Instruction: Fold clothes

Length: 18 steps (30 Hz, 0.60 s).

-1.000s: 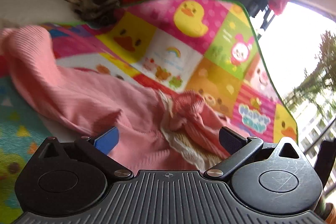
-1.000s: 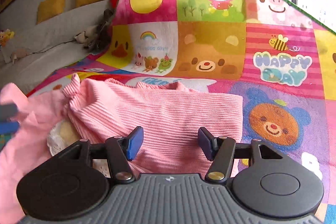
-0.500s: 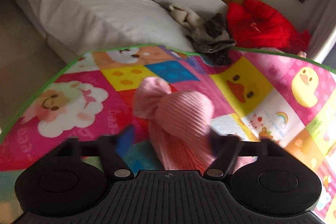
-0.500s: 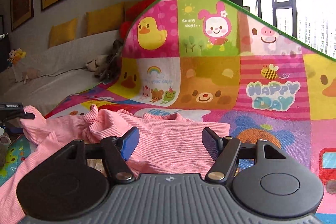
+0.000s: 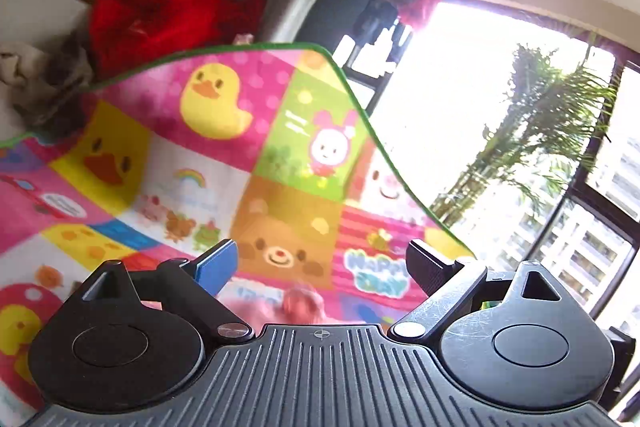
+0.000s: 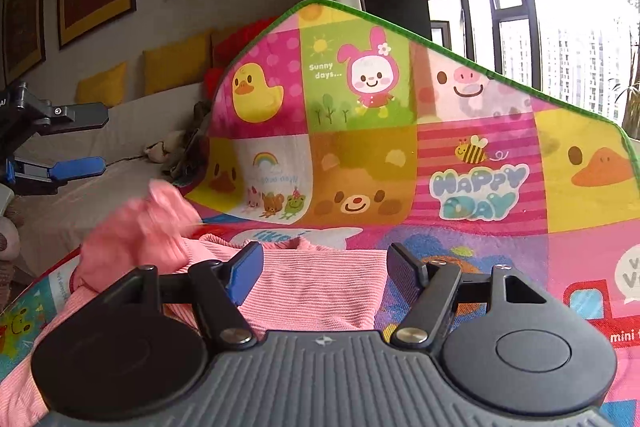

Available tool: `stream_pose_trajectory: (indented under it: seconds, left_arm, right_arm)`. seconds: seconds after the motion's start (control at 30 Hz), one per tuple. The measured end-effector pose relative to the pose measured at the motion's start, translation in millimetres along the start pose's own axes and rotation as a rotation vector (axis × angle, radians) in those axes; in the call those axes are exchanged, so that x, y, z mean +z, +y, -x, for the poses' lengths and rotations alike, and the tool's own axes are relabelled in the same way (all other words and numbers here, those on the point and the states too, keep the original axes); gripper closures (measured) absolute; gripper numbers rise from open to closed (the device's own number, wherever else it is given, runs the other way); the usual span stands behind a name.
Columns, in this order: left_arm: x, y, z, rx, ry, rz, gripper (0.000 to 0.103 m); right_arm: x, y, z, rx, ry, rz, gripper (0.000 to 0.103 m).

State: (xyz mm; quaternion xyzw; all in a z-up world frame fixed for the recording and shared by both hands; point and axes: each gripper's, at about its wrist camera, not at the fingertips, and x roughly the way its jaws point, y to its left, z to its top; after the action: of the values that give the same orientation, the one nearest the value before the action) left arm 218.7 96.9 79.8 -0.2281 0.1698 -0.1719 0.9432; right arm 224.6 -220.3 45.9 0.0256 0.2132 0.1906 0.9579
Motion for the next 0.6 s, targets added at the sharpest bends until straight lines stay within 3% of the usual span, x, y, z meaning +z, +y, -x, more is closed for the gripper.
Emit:
stream_pose_trajectory:
  seconds: [0.1, 0.23, 0.3, 0.4, 0.47, 0.53, 0.6]
  left_arm:
    - [-7, 3, 3, 0.009, 0.024, 0.028, 0.006]
    - [-18, 19, 11, 0.166, 0.058, -0.049, 0.005]
    - [-25, 29, 16, 0.215, 0.087, -0.073, 0.005]
    - [-35, 41, 20, 0.269, 0.134, -0.097, 0.004]
    - [-40, 43, 20, 0.293, 0.154, -0.118, 0.004]
    - [-42, 45, 20, 0.306, 0.170, -0.128, 0.004]
    - [-43, 46, 21, 0.303, 0.176, -0.127, 0.003]
  right_arm:
    - [2, 1, -1, 0.012, 0.014, -0.004, 0.031]
    - [10, 13, -17, 0.110, 0.063, -0.052, 0.031]
    - [10, 29, -34, 0.179, 0.098, -0.051, 0.031]
    - [3, 52, -67, 0.216, 0.166, -0.049, 0.031]
    - [-5, 63, -87, 0.240, 0.209, -0.075, 0.040]
    - [-8, 77, -95, 0.266, 0.221, -0.074, 0.070]
    - [-1, 89, -85, 0.260, 0.164, -0.014, 0.085]
